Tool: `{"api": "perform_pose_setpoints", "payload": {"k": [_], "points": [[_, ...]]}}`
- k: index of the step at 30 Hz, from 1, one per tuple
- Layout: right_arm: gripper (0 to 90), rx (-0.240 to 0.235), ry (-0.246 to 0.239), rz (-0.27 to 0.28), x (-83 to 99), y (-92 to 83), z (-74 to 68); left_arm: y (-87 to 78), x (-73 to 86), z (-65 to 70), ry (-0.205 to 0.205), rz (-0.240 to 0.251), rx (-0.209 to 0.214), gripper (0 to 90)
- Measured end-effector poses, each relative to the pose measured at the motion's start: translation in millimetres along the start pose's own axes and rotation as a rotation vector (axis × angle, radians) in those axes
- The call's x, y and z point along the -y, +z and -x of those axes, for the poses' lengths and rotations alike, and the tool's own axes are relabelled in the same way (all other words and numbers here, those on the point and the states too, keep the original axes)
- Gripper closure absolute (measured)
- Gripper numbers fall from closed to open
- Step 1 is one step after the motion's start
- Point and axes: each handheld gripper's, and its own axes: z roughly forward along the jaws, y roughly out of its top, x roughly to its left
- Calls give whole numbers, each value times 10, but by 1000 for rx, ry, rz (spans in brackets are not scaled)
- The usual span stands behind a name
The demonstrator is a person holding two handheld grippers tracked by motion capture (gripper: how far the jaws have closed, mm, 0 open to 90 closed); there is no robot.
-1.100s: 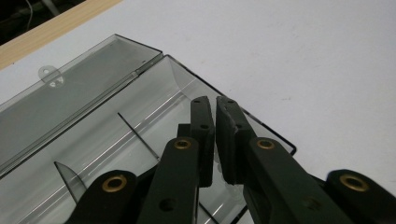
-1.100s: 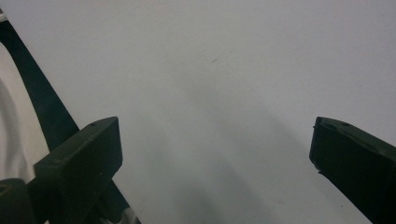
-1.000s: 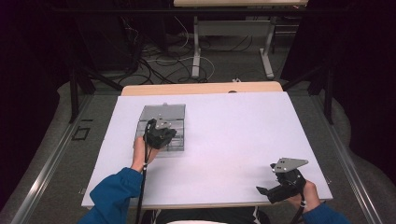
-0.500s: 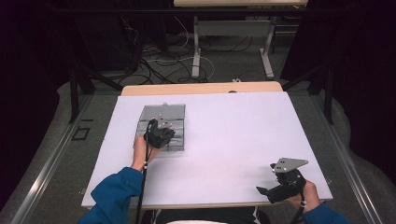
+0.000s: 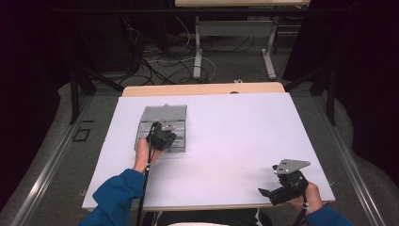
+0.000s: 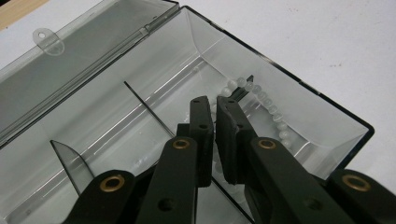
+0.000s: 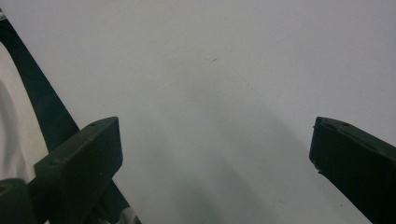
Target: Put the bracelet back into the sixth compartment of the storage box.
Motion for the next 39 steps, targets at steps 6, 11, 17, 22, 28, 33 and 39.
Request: {"api": "perform_pose_setpoints", "payload": {"k": [6, 11, 17, 22, 28, 33, 39], "points": [[19, -1, -2, -11, -4, -3, 0, 29, 13, 9, -1, -6, -5, 849], [19, 5, -2, -14, -4, -9, -3, 35, 14, 10, 1, -19, -5, 845], [20, 7, -10, -14, -3, -14, 3, 19, 13, 0, -1, -13, 2, 816], [19, -1, -17, -17, -7, -13, 8, -20, 9, 11, -6, -9, 10, 764], [19, -2, -15, -17, -7, -13, 7, -65, 4, 15, -9, -5, -7, 603], [19, 1, -12, -16, -5, -15, 2, -135, 8, 35, -21, 9, -17, 403], [20, 6, -13, -14, -6, -12, -1, -324, 38, 62, -28, 29, -6, 230]]}}
